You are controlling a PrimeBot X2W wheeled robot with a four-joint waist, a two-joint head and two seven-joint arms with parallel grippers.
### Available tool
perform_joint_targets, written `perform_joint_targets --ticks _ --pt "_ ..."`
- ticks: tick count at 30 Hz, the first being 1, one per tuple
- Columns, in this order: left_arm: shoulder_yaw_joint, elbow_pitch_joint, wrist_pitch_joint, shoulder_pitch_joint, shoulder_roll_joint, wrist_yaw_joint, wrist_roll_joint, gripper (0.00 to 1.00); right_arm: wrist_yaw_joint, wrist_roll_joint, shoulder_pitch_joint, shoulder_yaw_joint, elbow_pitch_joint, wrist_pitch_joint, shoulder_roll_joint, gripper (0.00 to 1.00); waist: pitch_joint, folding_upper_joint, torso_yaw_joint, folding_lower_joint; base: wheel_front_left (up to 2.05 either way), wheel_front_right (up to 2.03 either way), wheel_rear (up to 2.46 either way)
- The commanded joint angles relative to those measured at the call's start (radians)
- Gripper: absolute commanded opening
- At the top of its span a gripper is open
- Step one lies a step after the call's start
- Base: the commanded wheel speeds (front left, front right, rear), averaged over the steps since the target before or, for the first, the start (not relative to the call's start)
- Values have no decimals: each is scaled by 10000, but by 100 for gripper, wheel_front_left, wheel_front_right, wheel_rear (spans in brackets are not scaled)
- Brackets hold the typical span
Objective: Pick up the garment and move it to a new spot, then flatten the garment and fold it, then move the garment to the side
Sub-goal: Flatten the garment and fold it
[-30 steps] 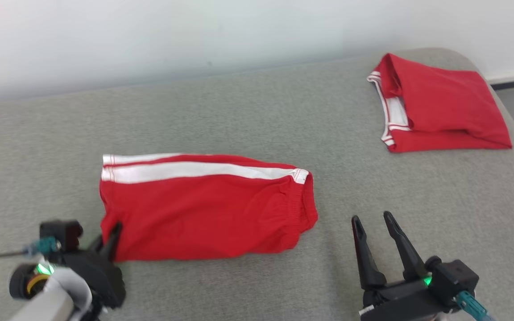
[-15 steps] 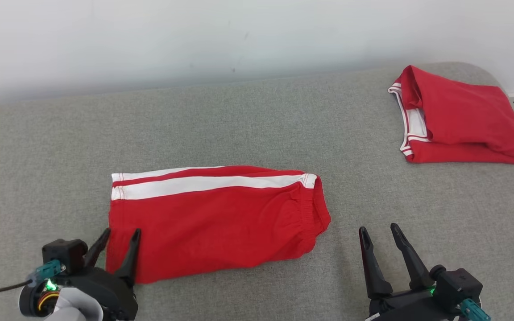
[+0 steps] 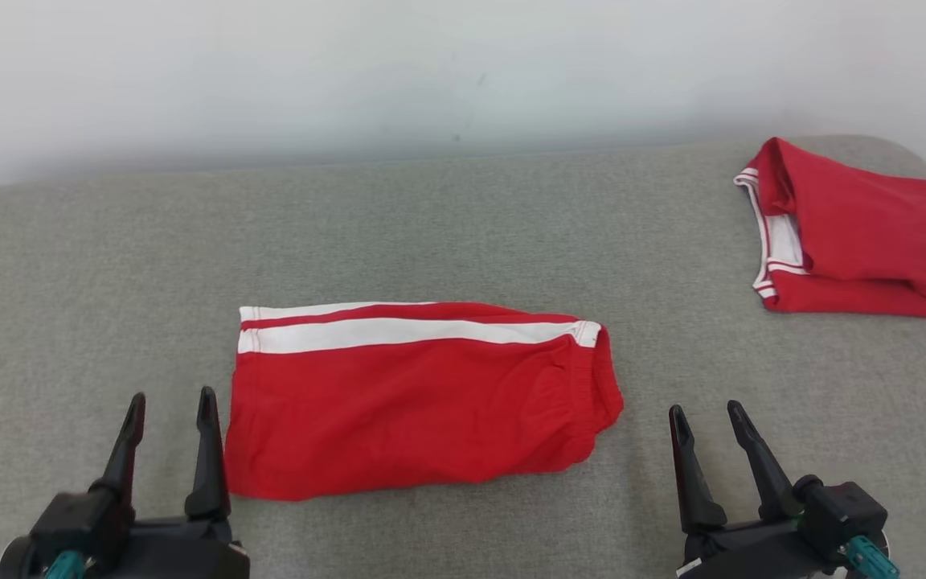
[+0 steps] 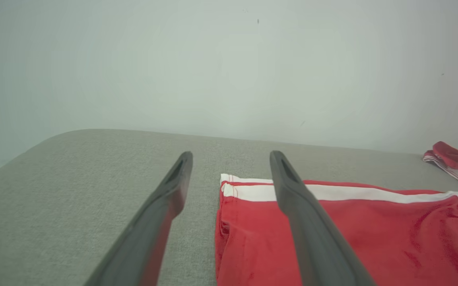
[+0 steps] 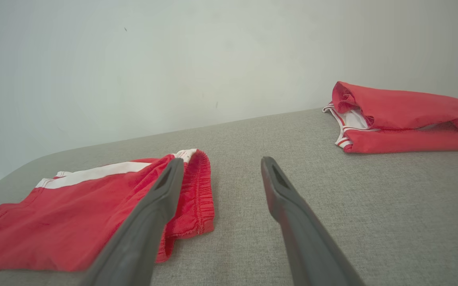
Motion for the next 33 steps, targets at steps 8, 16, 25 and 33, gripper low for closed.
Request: perform_joint_targets --ticks 8,16,25,33 --pt "1416 -493 -19 1050 -1142 -807 1849 100 -23 -195 -296 -107 401 -44 13 100 -84 0 392 0 0 0 0" --pt "2118 -236 -20 1386 -1819 -1452 2479 100 -23 -480 -1241 16 1700 -43 76 100 -157 0 658 0 0 0 0" --pt "2208 -43 -20 1156 -2086 -1745 2827 100 -23 -881 -3039 168 4153 470 -76 100 -121 0 1114 0 0 0 0" --pt "2209 200 -20 1028 -2127 -1885 2878 100 -23 -908 -4041 -160 6273 1230 -98 100 -73 0 1419 0 0 0 0"
